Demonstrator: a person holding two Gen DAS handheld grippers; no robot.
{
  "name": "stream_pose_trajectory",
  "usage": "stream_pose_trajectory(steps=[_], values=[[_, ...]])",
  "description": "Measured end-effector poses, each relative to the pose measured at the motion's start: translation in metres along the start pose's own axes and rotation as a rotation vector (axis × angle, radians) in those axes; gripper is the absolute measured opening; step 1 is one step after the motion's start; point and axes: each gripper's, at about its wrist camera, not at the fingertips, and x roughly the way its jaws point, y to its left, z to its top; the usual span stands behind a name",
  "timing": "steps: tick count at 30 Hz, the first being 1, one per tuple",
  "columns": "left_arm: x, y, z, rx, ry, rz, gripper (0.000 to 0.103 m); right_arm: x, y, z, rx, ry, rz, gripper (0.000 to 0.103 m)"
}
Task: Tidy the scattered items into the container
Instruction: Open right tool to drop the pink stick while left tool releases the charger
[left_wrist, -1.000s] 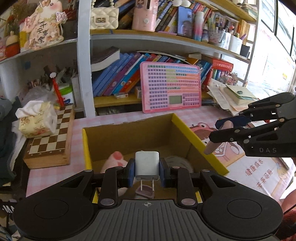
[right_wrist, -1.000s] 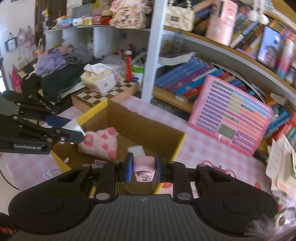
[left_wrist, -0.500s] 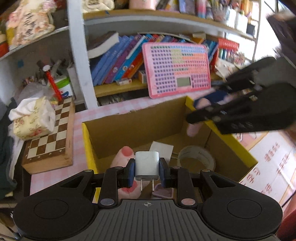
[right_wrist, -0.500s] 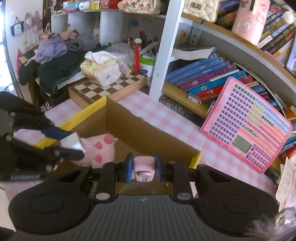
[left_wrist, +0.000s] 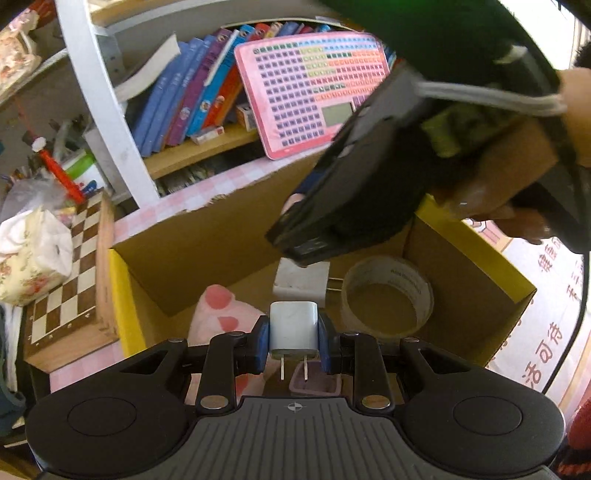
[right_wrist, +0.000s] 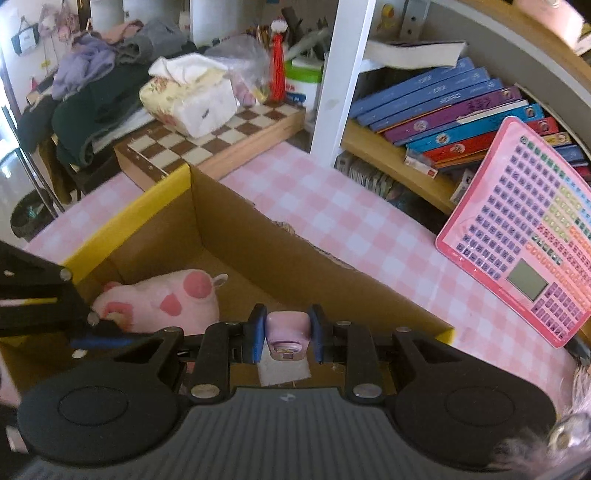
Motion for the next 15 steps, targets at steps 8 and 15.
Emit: stream_pose_trajectory(steps=[8, 15], values=[[0.015, -0.005, 0.003, 0.01, 0.052, -0.004, 0.025, 0.029, -0.004, 0.012, 0.03, 0.047, 0.027, 0.023], [0.021, -0.004, -0.001, 0.001, 0.071, -0.004, 0.025, 0.036, 0.003, 0.019, 0.005, 0.045, 0.025, 0.023]])
